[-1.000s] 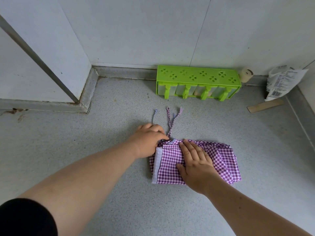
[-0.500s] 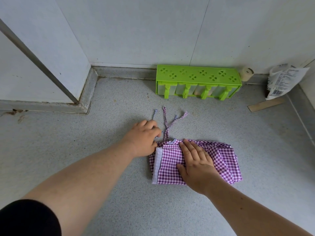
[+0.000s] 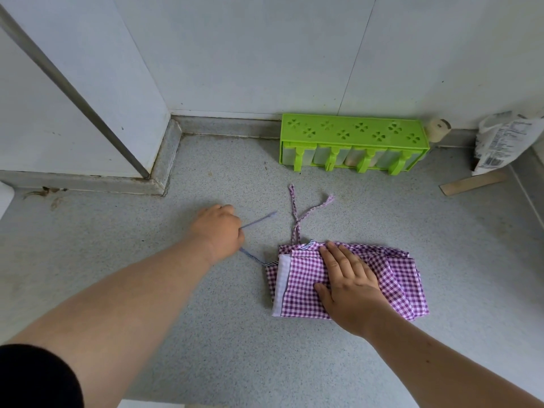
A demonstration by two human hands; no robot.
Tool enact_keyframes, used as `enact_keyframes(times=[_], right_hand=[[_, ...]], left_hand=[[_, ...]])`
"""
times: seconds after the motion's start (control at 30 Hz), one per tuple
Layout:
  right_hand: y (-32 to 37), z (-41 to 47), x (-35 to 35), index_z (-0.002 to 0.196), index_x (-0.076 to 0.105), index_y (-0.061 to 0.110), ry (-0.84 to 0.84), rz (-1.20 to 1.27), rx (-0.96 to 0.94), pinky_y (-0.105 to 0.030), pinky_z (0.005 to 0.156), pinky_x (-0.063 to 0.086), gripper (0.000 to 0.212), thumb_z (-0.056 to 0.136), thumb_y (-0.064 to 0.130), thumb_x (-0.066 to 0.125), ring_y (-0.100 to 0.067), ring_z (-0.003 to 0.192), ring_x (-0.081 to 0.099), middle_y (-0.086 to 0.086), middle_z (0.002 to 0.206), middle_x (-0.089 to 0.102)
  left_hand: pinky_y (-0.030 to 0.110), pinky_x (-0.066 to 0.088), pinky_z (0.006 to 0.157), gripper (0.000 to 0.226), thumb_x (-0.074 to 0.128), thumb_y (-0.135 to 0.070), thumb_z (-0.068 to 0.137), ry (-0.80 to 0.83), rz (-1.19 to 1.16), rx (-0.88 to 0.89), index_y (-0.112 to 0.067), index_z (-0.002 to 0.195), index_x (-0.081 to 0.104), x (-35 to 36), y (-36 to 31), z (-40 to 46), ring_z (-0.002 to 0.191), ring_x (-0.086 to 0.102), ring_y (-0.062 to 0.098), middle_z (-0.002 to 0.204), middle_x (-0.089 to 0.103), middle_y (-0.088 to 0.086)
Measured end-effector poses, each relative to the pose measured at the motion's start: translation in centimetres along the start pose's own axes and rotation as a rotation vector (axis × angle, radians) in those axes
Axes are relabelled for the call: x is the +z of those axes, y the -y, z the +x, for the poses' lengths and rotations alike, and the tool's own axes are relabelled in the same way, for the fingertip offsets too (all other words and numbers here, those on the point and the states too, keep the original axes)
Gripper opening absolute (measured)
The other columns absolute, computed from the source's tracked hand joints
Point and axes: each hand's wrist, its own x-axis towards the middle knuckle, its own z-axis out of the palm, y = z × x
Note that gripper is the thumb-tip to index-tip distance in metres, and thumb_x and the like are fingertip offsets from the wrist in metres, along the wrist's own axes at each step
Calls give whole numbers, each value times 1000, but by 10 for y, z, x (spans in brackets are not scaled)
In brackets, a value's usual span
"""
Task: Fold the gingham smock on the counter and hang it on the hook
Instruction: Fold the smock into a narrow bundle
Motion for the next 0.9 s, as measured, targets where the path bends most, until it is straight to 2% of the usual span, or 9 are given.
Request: enact_keyframes(times=[0.13, 0.23, 0.3, 0.33, 0.5, 0.6, 0.67, 0.77, 0.9], right_hand=[[1, 0, 0, 162, -18, 30, -7, -1, 0, -40, 124, -13, 75, 102, 64, 11, -13, 156, -20, 8, 171, -19], [1, 0, 0, 162, -19, 30, -5, -13, 2, -40, 124, -12, 75, 103, 64, 11, -13, 156, -20, 8, 171, -19], [0, 0, -1, 162, -19, 30, -10, -14, 7, -39, 124, -12, 75, 103, 64, 11, -12, 156, -20, 9, 171, -19], [0, -1, -1, 162, -19, 30, -4, -15, 7, -39, 124, -12, 75, 102, 64, 11, -12, 156, -20, 9, 171, -19], [1, 0, 0, 163, -17, 30, -12, -14, 3, -40, 124, -11, 75, 102, 65, 11, -13, 157, -17, 8, 172, -16], [1, 0, 0, 162, -18, 31, -5, -12, 11, -40, 125, -10, 74, 102, 64, 11, -13, 157, -17, 9, 171, -17], [1, 1, 0, 162, -19, 31, -1, -15, 16, -40, 125, -10, 74, 103, 64, 11, -13, 157, -17, 9, 171, -18], [2, 0, 0, 162, -18, 30, -7, -23, 13, -40, 124, -11, 74, 103, 64, 11, -14, 157, -16, 8, 172, -16], [4, 1, -4, 162, -19, 33, 3, -24, 15, -40, 123, -12, 73, 103, 63, 12, -15, 158, -15, 8, 172, -16]], left_hand=[[39, 48, 96, 41, 49, -44, 99, -3, 8, -131, -14, 121, 66, -8, 3, -1, 113, 57, 24, 120, 60, 6], [39, 43, 108, 39, 53, -41, 98, -150, -65, 267, -23, 132, 54, -11, -5, -9, 125, 50, 21, 133, 51, -1], [40, 38, 117, 45, 51, -51, 100, -43, -89, 482, -29, 139, 50, -9, -19, -14, 132, 45, 16, 140, 49, -7], [40, 38, 117, 48, 51, -56, 99, 24, -78, 495, -30, 139, 49, -6, -24, -16, 131, 44, 15, 139, 49, -8], [39, 43, 111, 40, 48, -52, 107, 57, 1, 413, -20, 126, 62, 11, -13, -26, 124, 49, 20, 126, 56, -2], [40, 48, 103, 36, 41, -45, 111, 71, 37, 380, -16, 123, 59, 10, -6, -32, 116, 56, 23, 123, 62, 4], [42, 53, 85, 29, 40, -40, 113, 94, 18, 325, -16, 118, 54, 9, -3, -36, 97, 62, 23, 109, 67, 5], [36, 44, 65, 19, 43, -34, 111, 218, 16, 211, -18, 116, 53, 7, 5, -41, 67, 51, 14, 81, 55, -4], [35, 52, 79, 32, 39, -40, 107, 356, 89, 76, -21, 120, 63, -6, 6, -41, 91, 61, 20, 99, 63, -3]])
